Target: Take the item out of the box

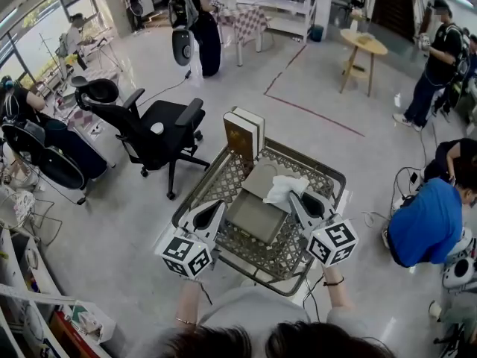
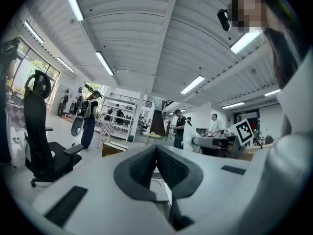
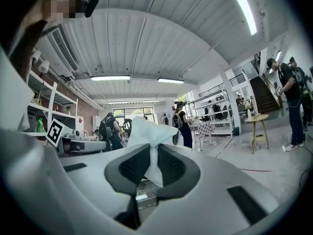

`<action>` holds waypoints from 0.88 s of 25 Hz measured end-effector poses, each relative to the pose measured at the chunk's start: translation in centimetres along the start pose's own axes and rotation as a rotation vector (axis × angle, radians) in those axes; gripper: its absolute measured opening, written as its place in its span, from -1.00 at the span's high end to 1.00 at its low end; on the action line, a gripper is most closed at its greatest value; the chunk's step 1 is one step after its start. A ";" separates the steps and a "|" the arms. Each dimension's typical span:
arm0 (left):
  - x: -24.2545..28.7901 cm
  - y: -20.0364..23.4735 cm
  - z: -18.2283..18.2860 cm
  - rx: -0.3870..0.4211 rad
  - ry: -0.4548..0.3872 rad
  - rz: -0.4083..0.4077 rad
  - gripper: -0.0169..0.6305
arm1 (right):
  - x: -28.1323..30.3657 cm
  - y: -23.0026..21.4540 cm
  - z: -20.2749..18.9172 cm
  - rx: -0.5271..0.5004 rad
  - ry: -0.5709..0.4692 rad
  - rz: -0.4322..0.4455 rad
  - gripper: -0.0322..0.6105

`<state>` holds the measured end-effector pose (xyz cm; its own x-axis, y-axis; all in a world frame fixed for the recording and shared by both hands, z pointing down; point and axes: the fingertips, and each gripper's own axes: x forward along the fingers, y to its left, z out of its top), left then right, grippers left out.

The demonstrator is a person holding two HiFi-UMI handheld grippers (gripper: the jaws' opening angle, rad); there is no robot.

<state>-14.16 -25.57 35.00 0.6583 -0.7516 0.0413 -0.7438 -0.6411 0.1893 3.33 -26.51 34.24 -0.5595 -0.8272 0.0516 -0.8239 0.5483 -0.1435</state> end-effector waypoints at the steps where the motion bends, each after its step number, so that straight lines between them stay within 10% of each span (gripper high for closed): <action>1: -0.1 0.0 0.4 0.005 -0.007 0.001 0.90 | -0.2 -0.1 0.3 -0.005 -0.007 -0.003 0.70; 22: -0.9 -0.1 2.5 0.039 -0.057 0.024 0.90 | -2.0 -1.2 2.6 -0.089 -0.047 -0.048 0.72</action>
<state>-14.96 -25.16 32.51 0.6333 -0.7738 -0.0112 -0.7640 -0.6275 0.1501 5.65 -25.87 31.70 -0.5159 -0.8566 0.0099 -0.8557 0.5147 -0.0531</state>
